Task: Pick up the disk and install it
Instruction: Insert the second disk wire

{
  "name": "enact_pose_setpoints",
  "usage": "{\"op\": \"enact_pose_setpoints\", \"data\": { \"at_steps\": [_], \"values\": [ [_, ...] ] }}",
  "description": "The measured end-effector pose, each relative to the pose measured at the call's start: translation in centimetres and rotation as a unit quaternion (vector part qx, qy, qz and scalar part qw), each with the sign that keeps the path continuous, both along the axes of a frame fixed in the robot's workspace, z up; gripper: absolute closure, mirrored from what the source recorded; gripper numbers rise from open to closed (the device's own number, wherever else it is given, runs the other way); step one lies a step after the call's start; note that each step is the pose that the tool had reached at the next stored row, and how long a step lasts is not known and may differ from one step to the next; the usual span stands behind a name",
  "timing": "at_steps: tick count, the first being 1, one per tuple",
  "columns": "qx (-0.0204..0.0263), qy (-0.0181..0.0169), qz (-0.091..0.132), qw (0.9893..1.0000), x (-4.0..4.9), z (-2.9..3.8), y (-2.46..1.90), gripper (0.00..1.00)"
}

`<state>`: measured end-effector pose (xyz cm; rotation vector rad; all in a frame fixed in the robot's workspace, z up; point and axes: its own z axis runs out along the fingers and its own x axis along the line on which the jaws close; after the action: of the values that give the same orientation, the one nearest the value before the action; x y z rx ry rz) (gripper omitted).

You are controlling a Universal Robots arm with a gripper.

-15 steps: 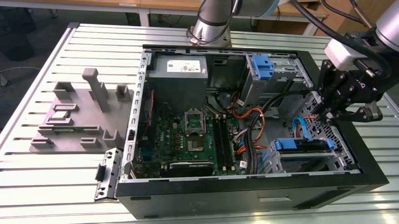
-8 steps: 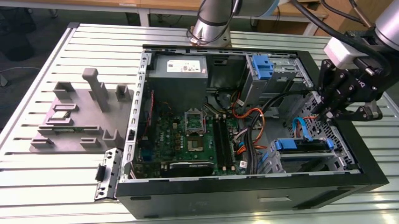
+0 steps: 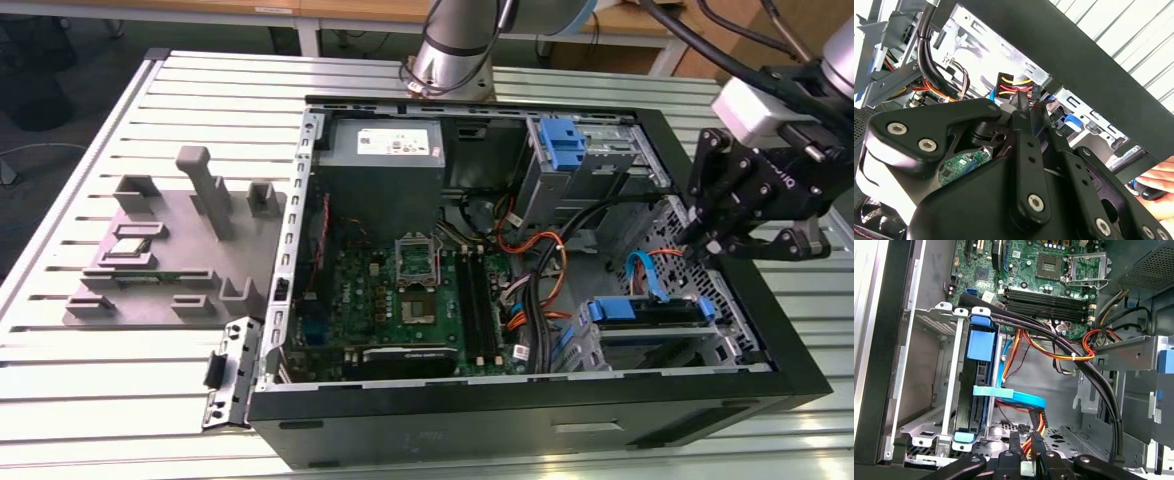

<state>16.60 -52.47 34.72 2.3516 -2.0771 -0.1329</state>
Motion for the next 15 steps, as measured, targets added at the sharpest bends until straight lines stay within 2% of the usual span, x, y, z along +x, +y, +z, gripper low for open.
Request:
{"op": "enact_pose_setpoints", "data": {
  "at_steps": [2,4,9,11,15],
  "values": [
    [-0.0008,0.0031,0.000,1.0000,0.10,-0.12,-0.05,0.76],
    [-0.0018,0.0077,0.000,1.0000,0.21,-0.19,-0.07,0.76],
    [-0.0021,0.0240,0.000,0.9997,0.58,-0.39,-0.07,0.76],
    [-0.0022,0.0290,0.000,0.9996,0.69,-0.42,-0.07,0.76],
    [-0.0022,0.0295,0.000,0.9996,0.71,-0.42,-0.07,0.76]
  ]
}}
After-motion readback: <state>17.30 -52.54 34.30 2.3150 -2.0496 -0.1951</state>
